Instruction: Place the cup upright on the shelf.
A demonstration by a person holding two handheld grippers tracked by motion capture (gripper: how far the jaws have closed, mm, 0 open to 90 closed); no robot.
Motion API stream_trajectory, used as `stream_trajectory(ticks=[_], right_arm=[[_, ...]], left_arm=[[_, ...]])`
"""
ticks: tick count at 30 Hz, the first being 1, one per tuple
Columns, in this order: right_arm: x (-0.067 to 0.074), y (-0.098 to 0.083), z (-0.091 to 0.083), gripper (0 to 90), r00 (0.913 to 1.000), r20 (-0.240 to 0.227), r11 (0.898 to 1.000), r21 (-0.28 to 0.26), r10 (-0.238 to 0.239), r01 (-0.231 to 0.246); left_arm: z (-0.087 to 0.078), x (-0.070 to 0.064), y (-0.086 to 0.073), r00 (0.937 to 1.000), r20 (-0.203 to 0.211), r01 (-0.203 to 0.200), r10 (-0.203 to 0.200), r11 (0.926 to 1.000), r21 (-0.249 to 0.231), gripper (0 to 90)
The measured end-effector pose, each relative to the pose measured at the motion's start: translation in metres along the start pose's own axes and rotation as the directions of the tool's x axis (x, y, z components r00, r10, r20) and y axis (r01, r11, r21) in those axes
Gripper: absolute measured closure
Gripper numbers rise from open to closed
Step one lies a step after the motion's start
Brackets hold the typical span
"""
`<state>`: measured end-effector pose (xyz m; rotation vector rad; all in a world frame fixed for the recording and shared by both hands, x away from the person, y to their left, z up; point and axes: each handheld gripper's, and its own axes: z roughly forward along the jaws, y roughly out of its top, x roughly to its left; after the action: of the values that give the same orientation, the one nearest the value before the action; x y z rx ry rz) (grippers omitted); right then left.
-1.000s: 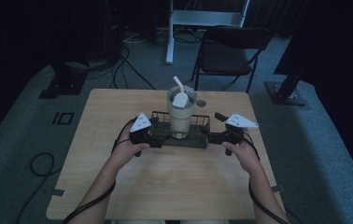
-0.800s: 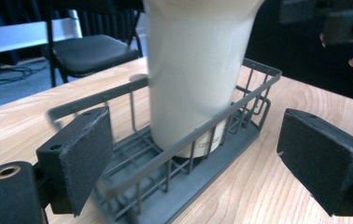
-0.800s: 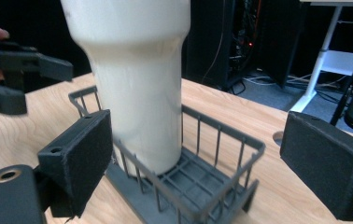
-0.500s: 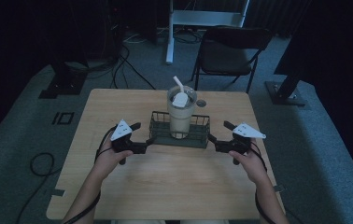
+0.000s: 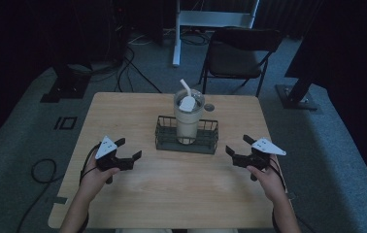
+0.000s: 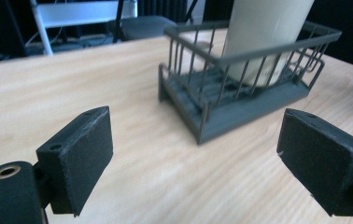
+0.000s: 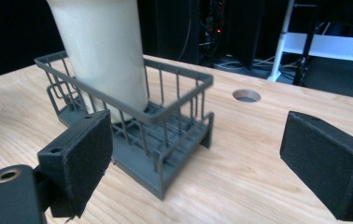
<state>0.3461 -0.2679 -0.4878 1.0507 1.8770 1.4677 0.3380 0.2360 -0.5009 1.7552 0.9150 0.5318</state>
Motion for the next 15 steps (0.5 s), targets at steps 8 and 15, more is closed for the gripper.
stream_trajectory(ticks=[8,15], right_arm=[[-0.006,-0.013,-0.012,9.4,0.9987,0.047,1.0,0.009,0.021,-0.022],[-0.012,-0.027,-0.021,9.3,0.9933,0.114,0.999,0.043,0.022,-0.027]], left_arm=[[-0.019,0.01,-0.016,0.9974,-0.059,0.043,-0.042,0.9988,0.023,11.1],[-0.035,0.018,-0.022,0.9899,-0.114,0.092,-0.085,0.9937,0.064,11.1]])
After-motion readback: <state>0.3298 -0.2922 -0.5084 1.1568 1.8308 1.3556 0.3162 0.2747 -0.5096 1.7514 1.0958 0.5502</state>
